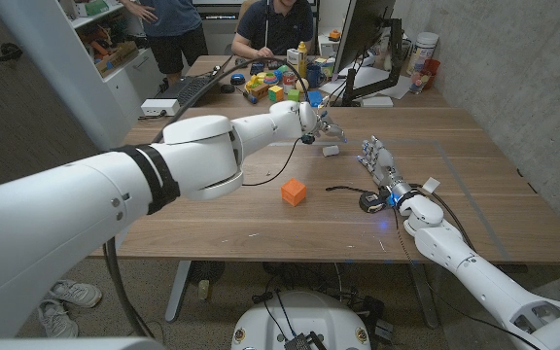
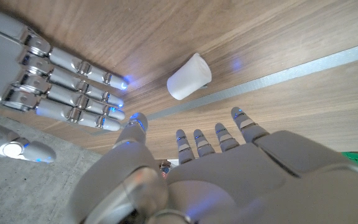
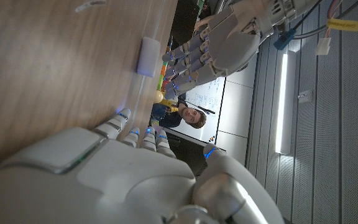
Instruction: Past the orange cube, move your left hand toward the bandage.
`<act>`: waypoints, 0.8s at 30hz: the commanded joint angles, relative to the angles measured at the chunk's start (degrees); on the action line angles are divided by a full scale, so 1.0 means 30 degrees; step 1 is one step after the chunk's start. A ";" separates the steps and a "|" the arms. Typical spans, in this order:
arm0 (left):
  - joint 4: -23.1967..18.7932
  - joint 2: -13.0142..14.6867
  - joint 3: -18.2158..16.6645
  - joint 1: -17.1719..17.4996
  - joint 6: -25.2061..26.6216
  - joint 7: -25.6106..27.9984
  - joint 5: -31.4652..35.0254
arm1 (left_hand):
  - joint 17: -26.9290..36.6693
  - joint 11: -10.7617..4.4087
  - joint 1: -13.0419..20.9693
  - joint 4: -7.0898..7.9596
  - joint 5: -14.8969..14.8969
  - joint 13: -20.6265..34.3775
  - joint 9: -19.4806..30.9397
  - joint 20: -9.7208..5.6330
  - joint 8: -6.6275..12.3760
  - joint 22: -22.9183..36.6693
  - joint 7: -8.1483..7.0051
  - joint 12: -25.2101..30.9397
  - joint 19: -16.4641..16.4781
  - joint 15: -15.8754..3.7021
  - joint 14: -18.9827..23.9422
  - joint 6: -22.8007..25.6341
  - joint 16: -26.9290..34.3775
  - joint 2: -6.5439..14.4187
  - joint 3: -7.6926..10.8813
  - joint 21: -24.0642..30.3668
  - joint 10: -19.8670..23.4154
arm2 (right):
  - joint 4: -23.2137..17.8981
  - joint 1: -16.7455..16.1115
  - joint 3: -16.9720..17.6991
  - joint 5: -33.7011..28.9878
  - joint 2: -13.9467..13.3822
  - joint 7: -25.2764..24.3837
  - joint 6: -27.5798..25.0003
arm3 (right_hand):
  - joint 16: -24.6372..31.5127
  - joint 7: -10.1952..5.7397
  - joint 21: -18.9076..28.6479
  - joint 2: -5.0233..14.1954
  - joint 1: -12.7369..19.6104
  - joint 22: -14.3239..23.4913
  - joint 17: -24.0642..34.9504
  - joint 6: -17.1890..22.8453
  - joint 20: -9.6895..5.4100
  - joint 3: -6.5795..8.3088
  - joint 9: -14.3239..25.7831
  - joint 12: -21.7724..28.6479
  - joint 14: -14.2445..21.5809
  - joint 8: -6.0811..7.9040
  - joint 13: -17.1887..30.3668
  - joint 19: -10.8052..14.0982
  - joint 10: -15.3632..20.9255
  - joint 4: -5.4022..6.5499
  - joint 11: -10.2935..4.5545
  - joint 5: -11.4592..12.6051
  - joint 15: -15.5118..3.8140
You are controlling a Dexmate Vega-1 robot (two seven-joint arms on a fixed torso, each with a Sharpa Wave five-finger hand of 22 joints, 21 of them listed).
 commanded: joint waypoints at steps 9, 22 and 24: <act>0.0000 -0.0077 0.0948 0.0183 -0.0003 -0.0015 0.0001 | 0.0009 -0.0262 0.0992 -0.0384 -0.0030 0.0095 0.0029 -0.0044 0.0105 0.0092 0.0033 -0.0039 0.0260 -0.1277 0.0211 0.0122 0.0069 0.0293 0.0440 0.0066 0.0188 | 0.0254 -0.0040 0.0098 0.0206 0.0023 0.0165 0.0033 | 0.0052 0.0077 0.0068 0.2445 0.0058 0.0043 0.0053 -0.0055 -0.1608 0.0120 0.0103 0.0145 -0.0014 0.0106 0.0078 0.0166 -0.0011 -0.0041 0.0175 -0.0034 -0.0422; 0.0000 -0.0135 0.1069 0.0170 -0.0003 -0.0015 0.0001 | -0.0003 -0.0205 0.1634 -0.0526 -0.0099 0.0113 0.0039 -0.0042 0.0095 0.0094 0.0032 -0.0118 0.0242 -0.1412 0.0065 0.0129 -0.0038 0.0473 0.0674 0.0028 0.0049 | 0.0337 -0.0076 0.0151 0.0236 -0.0018 0.0273 0.0145 | 0.0045 0.0092 0.0065 0.2444 0.0062 0.0043 0.0051 -0.0041 -0.1592 0.0122 0.0102 0.0139 -0.0012 0.0112 0.0076 0.0167 -0.0023 -0.0044 0.0169 -0.0049 -0.0408; 0.0000 -0.0137 0.1096 0.0154 -0.0003 -0.0015 0.0001 | -0.0003 -0.0230 0.1686 -0.0532 -0.0110 0.0115 0.0040 -0.0053 0.0095 0.0095 0.0032 -0.0117 0.0246 -0.1442 0.0062 0.0133 -0.0043 0.0478 0.0686 0.0027 0.0057 | 0.0276 -0.0104 0.0173 0.0279 -0.0030 0.0241 0.0083 | 0.0047 0.0085 0.0065 0.2444 0.0062 0.0043 0.0051 -0.0047 -0.1595 0.0123 0.0102 0.0136 -0.0008 0.0110 0.0076 0.0167 -0.0030 -0.0044 0.0163 -0.0051 -0.0409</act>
